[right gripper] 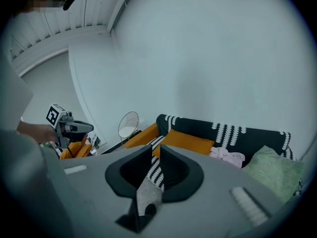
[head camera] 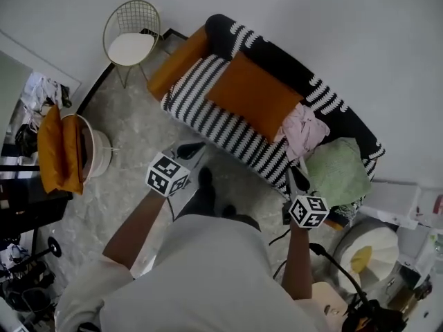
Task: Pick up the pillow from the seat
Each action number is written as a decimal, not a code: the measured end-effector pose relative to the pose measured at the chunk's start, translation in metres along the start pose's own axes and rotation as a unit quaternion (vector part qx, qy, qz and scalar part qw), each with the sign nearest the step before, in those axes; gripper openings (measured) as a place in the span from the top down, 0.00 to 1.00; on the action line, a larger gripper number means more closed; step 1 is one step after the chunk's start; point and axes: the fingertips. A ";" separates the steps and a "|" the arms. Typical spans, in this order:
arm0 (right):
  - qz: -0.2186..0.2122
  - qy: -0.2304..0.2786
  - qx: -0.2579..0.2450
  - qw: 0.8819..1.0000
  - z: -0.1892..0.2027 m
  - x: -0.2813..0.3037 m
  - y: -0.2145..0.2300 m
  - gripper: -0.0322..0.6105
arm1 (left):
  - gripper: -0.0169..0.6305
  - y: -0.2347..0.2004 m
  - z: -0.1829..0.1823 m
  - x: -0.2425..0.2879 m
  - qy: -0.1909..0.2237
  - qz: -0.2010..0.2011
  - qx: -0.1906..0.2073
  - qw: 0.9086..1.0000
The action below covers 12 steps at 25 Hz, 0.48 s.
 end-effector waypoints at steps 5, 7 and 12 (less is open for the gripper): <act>0.014 -0.003 0.006 1.000 -0.007 0.039 -0.014 0.86 | 0.97 -0.041 0.007 0.012 -0.006 0.017 -0.003 1.000; 0.019 -0.003 0.010 1.000 -0.008 0.053 -0.019 0.86 | 0.97 -0.056 0.010 0.015 -0.008 0.024 -0.003 1.000; 0.032 -0.003 0.018 0.999 -0.017 0.080 -0.025 0.86 | 0.97 -0.087 0.008 0.028 -0.009 0.044 0.006 0.999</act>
Point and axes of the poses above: the fingertips, and each gripper's own axes: x forward along the fingers, y to its right, z out of its underside, and after that the axes turned 15 degrees about x, right-handed
